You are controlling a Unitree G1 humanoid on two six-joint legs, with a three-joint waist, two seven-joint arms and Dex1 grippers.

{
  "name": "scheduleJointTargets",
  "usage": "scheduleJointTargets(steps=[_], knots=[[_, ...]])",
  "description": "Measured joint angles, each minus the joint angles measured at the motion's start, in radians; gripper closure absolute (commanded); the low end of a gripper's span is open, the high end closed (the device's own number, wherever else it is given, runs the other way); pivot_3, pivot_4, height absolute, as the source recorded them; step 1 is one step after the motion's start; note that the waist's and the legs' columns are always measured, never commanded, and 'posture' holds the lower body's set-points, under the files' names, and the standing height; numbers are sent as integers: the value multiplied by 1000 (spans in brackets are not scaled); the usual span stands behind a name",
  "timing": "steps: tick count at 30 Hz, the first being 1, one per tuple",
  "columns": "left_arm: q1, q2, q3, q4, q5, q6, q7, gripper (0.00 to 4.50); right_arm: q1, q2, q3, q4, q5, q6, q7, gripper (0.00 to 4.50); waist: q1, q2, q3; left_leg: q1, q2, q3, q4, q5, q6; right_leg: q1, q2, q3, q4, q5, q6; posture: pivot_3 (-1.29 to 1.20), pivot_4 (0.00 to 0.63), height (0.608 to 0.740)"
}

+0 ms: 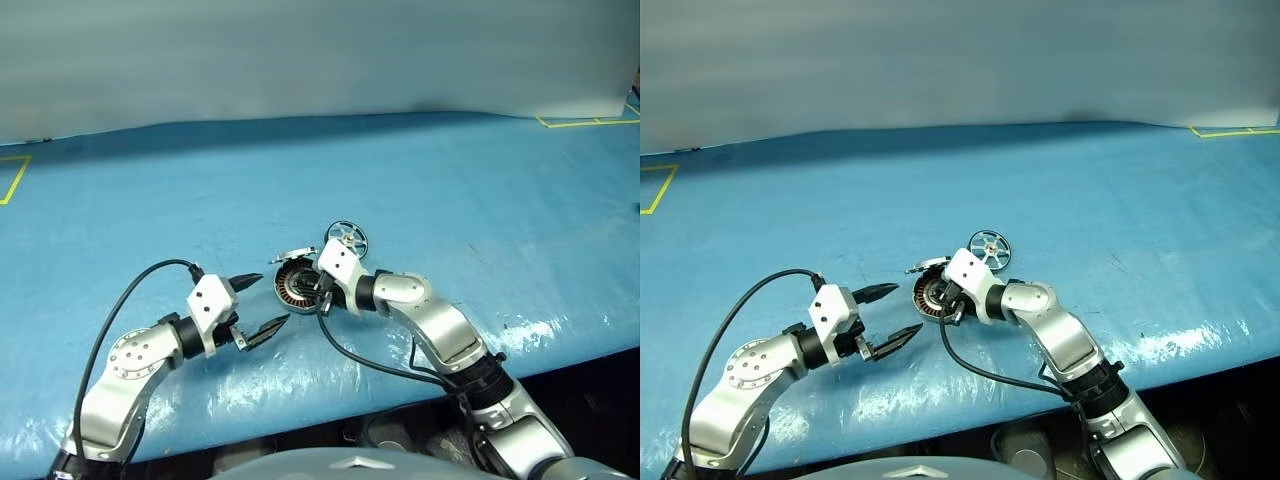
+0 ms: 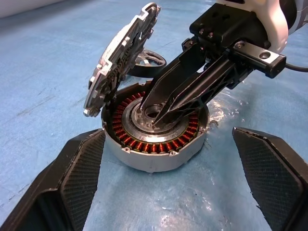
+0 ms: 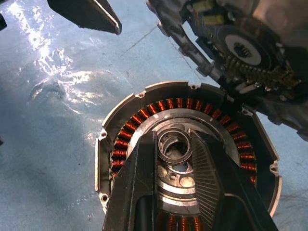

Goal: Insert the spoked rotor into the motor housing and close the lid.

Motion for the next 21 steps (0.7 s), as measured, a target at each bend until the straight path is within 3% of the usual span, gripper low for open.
scheduleJointTargets(steps=[21], knots=[[-4,-3,-3,31,21,-16,-5,0,0,-1,-16,13,1,-8,-9,3841,0,0,0,0,0,0,0,0,0,0,0,0,0,0,0,0,150,740]])
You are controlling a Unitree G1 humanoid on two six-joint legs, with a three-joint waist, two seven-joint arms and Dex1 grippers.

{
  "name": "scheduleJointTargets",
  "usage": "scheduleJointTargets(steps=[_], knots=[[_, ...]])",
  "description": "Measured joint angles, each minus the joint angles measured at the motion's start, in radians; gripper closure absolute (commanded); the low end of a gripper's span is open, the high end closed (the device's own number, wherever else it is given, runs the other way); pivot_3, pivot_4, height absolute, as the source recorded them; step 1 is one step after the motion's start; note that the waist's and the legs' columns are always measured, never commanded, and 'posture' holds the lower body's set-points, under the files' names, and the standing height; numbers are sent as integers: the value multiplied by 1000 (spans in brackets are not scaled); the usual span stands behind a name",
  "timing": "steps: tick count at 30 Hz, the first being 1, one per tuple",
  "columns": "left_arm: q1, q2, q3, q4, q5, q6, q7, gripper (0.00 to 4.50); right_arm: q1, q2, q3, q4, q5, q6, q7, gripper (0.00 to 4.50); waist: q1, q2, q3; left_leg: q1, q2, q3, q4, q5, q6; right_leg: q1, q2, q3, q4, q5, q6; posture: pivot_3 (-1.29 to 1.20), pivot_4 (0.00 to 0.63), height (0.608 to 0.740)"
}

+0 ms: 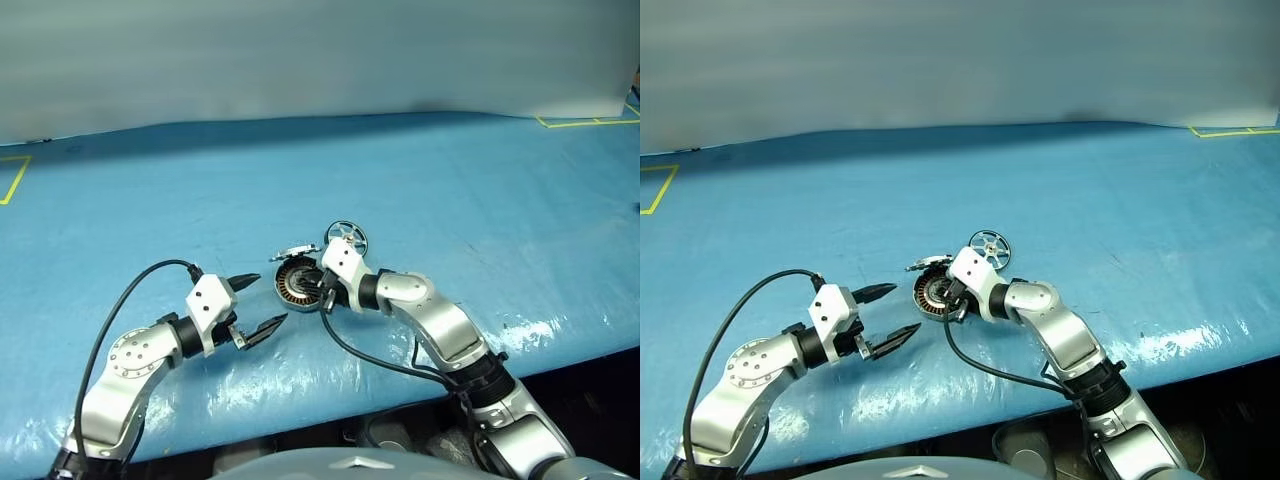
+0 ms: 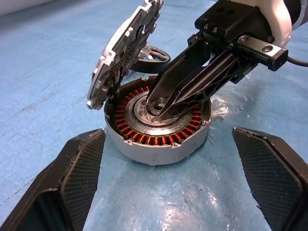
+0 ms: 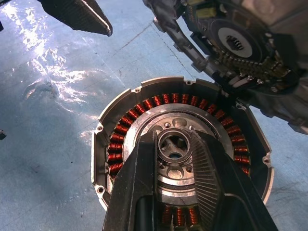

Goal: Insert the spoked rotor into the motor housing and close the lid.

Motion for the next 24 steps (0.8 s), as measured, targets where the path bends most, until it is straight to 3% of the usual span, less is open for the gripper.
scheduleJointTargets(steps=[24], knots=[[4,-2,-14,8,18,-6,-13,0,7,14,-26,6,5,0,-16,3841,0,0,0,0,0,0,0,0,0,0,0,0,0,0,0,0,150,740]])
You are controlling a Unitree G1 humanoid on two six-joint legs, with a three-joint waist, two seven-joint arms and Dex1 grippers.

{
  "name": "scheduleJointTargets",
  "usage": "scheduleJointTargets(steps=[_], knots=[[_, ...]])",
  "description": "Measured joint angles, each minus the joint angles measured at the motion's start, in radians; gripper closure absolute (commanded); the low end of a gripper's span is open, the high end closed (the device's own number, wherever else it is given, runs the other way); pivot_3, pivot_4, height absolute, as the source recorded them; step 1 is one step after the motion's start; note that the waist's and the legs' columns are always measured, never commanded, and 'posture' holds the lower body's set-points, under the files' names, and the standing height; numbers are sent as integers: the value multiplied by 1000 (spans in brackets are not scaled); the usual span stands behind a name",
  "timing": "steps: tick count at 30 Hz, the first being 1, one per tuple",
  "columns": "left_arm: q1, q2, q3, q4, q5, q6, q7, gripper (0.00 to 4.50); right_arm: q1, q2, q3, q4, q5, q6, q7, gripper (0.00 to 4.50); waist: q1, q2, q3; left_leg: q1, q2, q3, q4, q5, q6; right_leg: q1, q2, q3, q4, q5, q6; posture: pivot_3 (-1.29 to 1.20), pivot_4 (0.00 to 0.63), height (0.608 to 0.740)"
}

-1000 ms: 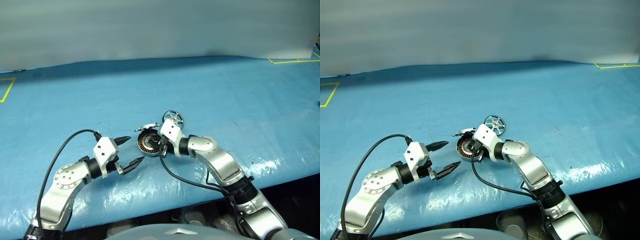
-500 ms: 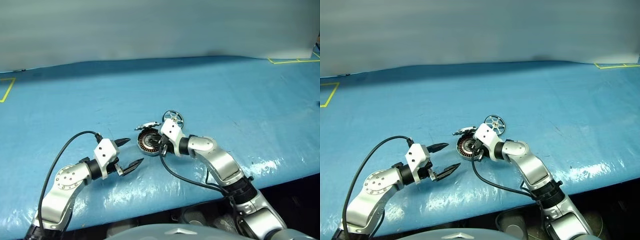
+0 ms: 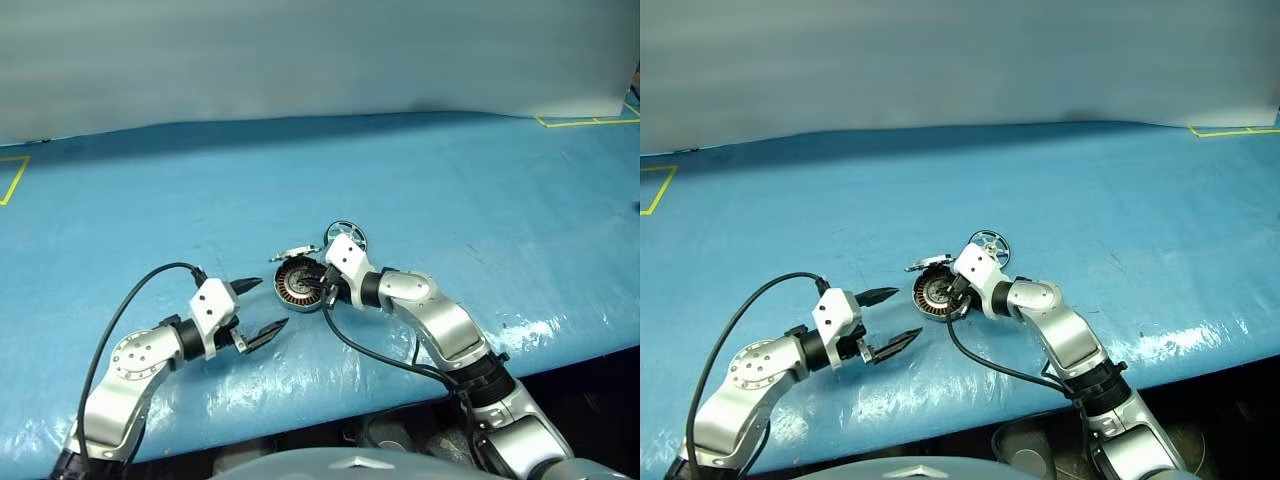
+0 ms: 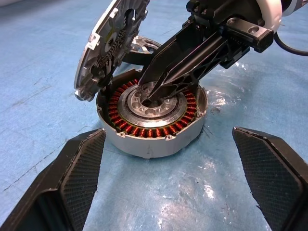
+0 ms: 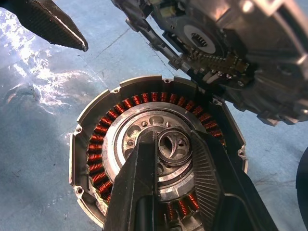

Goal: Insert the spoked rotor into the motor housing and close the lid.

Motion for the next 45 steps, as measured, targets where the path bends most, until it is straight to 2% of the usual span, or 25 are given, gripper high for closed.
scheduleJointTargets(steps=[35,41,45], knots=[[7,-2,-9,26,5,-8,8,0,0,3,15,-6,-10,0,20,3841,0,0,0,0,0,0,0,0,0,0,0,0,0,0,0,0,150,740],[7,-2,-9,35,8,-20,7,0,0,4,16,10,-42,-33,-2,1947,0,0,0,0,0,0,0,0,0,0,0,0,0,0,0,0,150,740],[7,-2,-10,37,10,-20,3,0,2,-4,15,3,-37,-35,15,1947,0,0,0,0,0,0,0,0,0,0,0,0,0,0,0,0,150,740]])
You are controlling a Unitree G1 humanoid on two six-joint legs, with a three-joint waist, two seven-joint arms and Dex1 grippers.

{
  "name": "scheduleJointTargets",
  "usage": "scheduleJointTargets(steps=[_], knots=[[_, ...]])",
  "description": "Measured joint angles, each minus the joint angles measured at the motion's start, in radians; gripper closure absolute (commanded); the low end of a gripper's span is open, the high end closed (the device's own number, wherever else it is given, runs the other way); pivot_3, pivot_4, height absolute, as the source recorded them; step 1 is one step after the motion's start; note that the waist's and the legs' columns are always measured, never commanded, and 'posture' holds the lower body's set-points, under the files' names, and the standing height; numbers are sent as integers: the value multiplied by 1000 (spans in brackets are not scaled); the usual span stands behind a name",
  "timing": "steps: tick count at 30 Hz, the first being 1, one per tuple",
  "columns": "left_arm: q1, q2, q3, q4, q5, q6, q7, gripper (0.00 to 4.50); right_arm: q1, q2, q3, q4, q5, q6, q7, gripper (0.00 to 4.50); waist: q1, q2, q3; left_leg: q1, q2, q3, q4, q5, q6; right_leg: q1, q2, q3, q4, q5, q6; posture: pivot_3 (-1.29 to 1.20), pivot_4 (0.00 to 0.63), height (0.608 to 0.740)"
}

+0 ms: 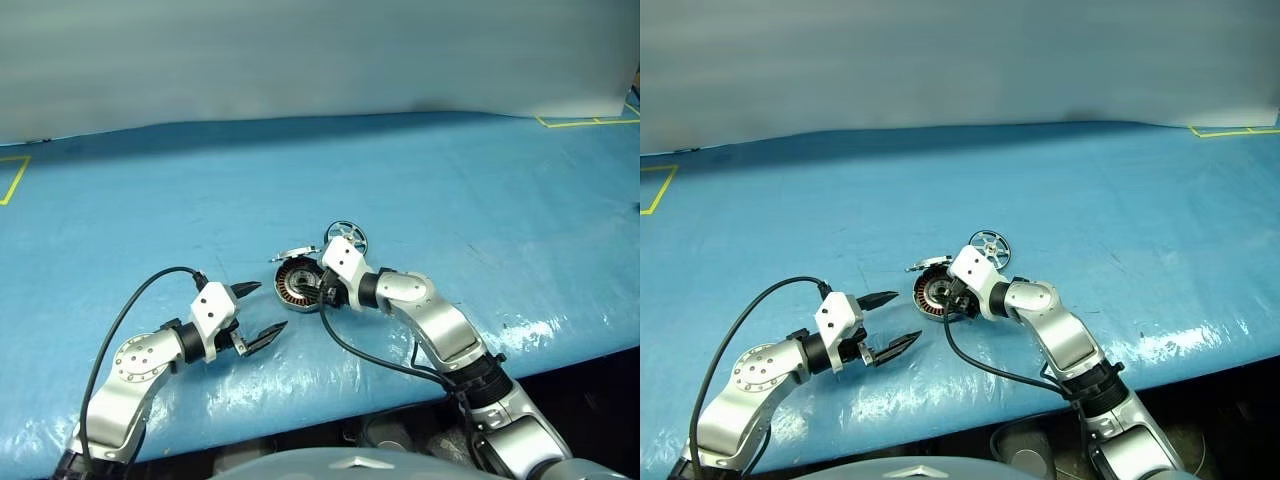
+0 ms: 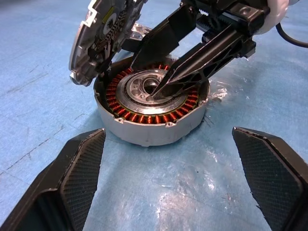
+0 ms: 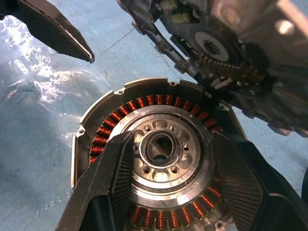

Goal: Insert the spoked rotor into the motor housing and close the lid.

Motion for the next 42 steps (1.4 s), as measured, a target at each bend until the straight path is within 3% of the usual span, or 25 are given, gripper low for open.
scheduleJointTargets(steps=[7,10,16,29,42], knots=[[-3,-7,-10,4,0,0,-7,0,8,4,-17,-51,53,2,30,1947,-1,0,0,0,0,0,0,0,0,0,0,0,0,0,0,0,150,740],[-5,-8,-11,6,1,0,-7,0,8,20,-40,-67,80,-2,27,2560,0,0,0,0,0,0,0,0,0,0,0,0,0,0,0,0,150,740],[-8,-8,-12,18,1,0,-8,0,8,10,-35,-26,31,-43,-14,4480,-1,0,0,0,0,0,0,0,0,0,0,0,0,0,0,0,150,740],[-14,-10,-13,28,1,-3,-9,0,18,37,-10,16,6,-68,-14,4480,-1,0,0,0,0,0,0,0,0,0,0,0,0,0,0,0,150,740],[-15,-18,-17,32,8,-6,-8,0,-13,23,76,65,-121,-138,-42,4480,-1,0,-1,4,1,1,0,0,0,3,0,1,1,-1,-1,0,150,740]])
